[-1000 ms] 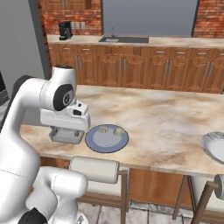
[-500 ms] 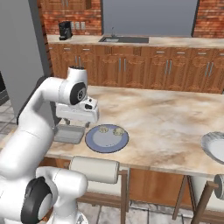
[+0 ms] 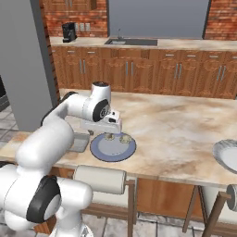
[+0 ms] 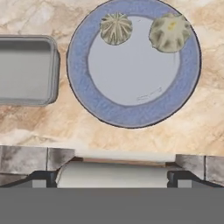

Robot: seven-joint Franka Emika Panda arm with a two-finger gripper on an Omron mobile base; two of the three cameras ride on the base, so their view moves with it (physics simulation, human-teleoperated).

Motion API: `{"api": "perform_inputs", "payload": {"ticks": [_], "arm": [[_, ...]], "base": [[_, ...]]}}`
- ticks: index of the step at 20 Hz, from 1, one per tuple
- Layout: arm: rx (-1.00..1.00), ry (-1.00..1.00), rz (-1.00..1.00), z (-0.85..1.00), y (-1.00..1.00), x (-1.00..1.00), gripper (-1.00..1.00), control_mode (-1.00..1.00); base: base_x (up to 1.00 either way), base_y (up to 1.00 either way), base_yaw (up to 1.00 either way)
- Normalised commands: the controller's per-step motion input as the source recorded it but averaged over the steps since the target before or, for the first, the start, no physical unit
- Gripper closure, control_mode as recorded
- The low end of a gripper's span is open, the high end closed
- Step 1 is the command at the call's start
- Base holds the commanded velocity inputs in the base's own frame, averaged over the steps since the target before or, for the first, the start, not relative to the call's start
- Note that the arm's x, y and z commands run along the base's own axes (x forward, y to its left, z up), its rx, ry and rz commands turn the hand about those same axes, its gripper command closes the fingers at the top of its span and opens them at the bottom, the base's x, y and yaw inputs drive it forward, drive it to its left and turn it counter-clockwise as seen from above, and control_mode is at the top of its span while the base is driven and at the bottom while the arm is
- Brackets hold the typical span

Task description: Place two dumplings into each of the tupperware containers and then place the containers in the fridge.

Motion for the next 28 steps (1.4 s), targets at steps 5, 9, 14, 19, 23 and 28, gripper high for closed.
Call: {"api": "perform_inputs", "payload": {"ticks": [5,9,14,19,23,28], "arm": [[0.0,-0.01,0.0,-0.29,-0.52,0.71,-1.0,-1.0],[0.0,0.0,0.0,-0.24,-0.29,0.8,-1.0,-1.0],[0.0,0.07,0.0,-0.22,-0.12,0.47,-1.0,-1.0],[0.0,0.11,0.0,-0.3,-0.1,0.4,-1.0,-1.0],[0.01,0.05,0.0,-0.39,-0.26,0.39,-1.0,-1.0],[0.0,0.03,0.0,-0.37,-0.1,0.16,-1.0,-1.0]], "base": [[0.0,0.0,0.0],[0.0,0.0,0.0],[0.0,0.0,0.0],[0.0,0.0,0.0],[0.0,0.0,0.0],[0.0,0.0,0.0]]}}
